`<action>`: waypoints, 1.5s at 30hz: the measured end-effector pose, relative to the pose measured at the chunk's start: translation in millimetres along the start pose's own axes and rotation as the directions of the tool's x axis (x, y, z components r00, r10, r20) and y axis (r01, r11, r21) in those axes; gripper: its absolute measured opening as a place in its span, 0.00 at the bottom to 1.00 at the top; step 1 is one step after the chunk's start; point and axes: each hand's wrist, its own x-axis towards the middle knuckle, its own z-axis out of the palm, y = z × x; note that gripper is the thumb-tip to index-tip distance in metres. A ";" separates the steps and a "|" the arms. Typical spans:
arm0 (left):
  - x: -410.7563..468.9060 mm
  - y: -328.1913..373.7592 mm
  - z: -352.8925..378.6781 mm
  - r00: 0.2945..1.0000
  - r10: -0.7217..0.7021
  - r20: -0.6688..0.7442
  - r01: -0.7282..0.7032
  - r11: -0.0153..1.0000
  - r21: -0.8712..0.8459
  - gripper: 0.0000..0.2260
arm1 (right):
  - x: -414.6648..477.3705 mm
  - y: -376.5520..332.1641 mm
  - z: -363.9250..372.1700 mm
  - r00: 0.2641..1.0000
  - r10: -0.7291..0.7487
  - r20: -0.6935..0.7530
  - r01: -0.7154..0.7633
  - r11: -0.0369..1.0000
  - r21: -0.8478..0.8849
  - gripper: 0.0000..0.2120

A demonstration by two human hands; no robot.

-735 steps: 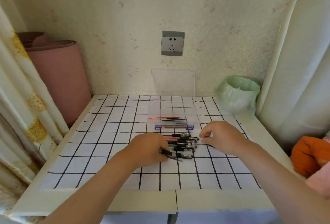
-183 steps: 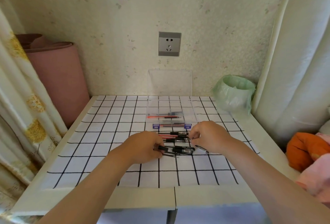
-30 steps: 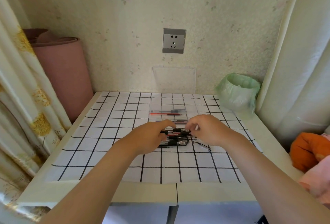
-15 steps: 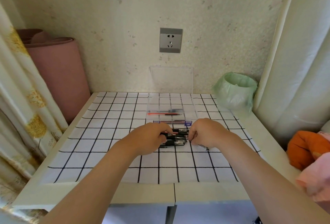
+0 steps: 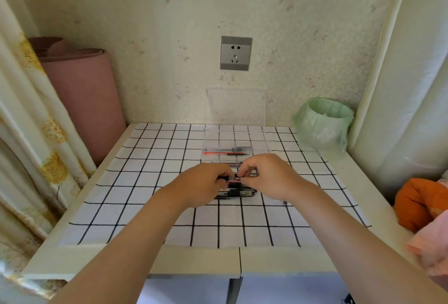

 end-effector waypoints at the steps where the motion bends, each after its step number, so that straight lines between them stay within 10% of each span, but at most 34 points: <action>1: -0.5 0.1 -0.1 1.000 0.002 0.000 -0.002 1.000 0.003 0.11 | 0.4 -0.8 1.4 1.000 -0.002 -0.002 0.002 1.000 -0.002 0.05; 45: -8.5 -0.9 -14.3 0.999 0.032 -0.042 -0.031 0.999 0.026 0.07 | -1.2 -9.5 10.3 0.999 -0.035 -0.010 0.036 0.995 0.089 0.06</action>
